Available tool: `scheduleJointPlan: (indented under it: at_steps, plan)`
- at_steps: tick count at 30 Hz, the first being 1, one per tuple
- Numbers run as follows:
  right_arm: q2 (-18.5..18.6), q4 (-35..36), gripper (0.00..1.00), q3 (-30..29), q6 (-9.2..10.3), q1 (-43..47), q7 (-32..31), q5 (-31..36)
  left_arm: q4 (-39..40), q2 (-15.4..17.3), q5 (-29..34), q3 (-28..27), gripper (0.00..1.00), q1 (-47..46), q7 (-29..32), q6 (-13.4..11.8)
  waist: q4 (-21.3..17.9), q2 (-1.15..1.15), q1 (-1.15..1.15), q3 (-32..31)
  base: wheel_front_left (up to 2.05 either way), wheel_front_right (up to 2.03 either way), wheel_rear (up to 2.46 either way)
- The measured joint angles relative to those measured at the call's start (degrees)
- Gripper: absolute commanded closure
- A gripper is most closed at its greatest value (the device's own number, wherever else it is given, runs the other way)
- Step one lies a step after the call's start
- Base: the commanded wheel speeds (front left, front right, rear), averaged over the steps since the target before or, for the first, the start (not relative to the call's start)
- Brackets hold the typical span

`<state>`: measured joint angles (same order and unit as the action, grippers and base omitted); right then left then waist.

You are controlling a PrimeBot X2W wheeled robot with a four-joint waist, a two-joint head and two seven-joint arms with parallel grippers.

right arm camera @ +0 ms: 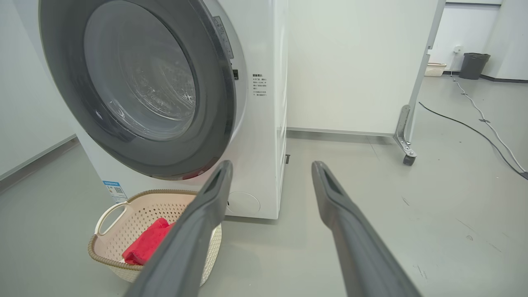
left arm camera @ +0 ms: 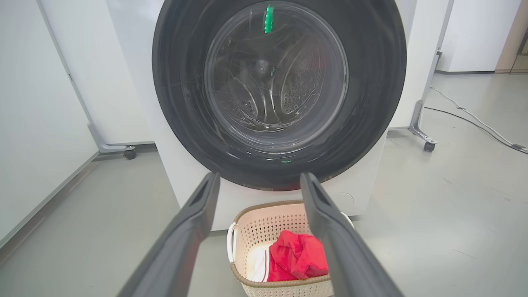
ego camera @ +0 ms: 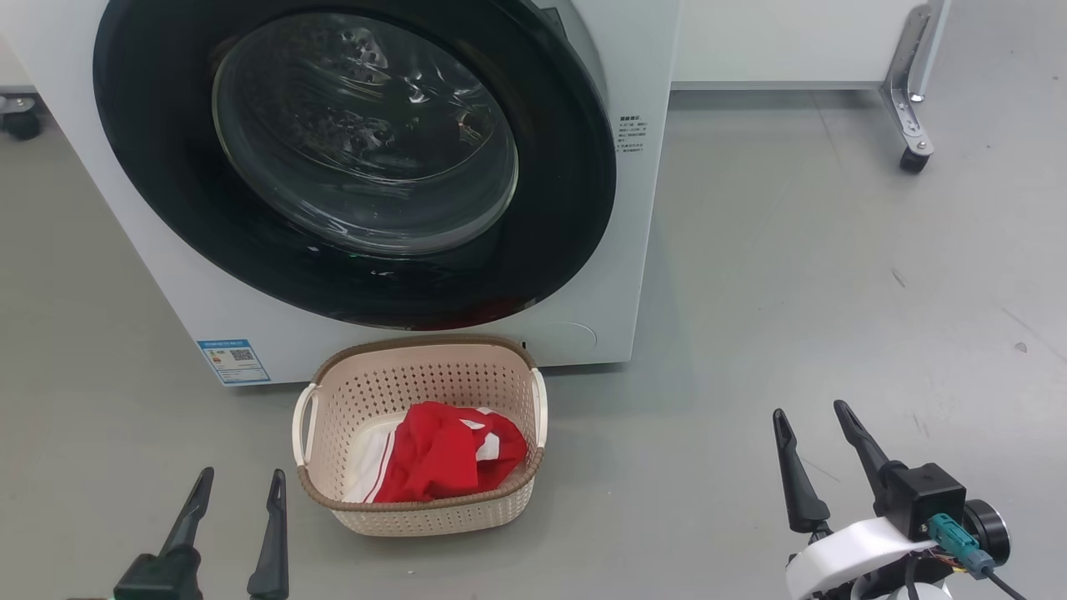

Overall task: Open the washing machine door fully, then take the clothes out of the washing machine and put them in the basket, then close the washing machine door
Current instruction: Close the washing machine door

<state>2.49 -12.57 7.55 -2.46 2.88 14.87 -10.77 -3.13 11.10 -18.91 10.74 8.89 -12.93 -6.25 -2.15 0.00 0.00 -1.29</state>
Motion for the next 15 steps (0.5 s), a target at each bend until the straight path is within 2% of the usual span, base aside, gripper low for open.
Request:
scheduleJointPlan:
  at_steps: [2, 3, 4, 5, 15]
  plan:
    - [0.0, 0.1, 0.00, 0.0, 0.00, 0.0, 0.0, 0.0, 0.0, -0.1, 0.2, 0.0, 0.00, 0.0, 0.0, 0.0, 0.1, 0.00, 0.00, 0.0, 0.00, 0.00, 0.00]
    - [0.0, 0.1, 0.52, 0.0, 0.00, 0.0, 0.0, 0.0, 0.0, -0.2, 0.2, 0.0, 0.00, 0.0, 0.0, 0.0, 0.1, 0.00, 0.00, 0.0, 0.00, 0.00, 0.00]
    - [0.0, 0.1, 0.81, -0.1, -0.01, 0.0, 0.0, 0.0, 0.0, -0.2, 0.4, 0.0, 0.00, 0.0, 0.0, 0.0, 0.2, 0.00, 0.00, 0.0, 0.00, 0.00, 0.00]
    - [0.0, 0.1, 1.00, -0.1, -0.01, 0.0, 0.0, -0.1, 0.0, -0.2, 0.4, -0.1, 0.00, 0.0, 0.0, 0.0, 0.2, 0.00, 0.00, 0.0, 0.00, 0.00, 0.00]
    - [0.0, 0.1, 1.00, -0.3, -0.70, -0.2, 0.0, -0.2, 0.8, -1.0, 0.9, 0.0, 0.00, 0.0, 0.6, 0.0, 0.9, 0.00, 0.00, 0.7, 0.00, 0.00, 0.00]
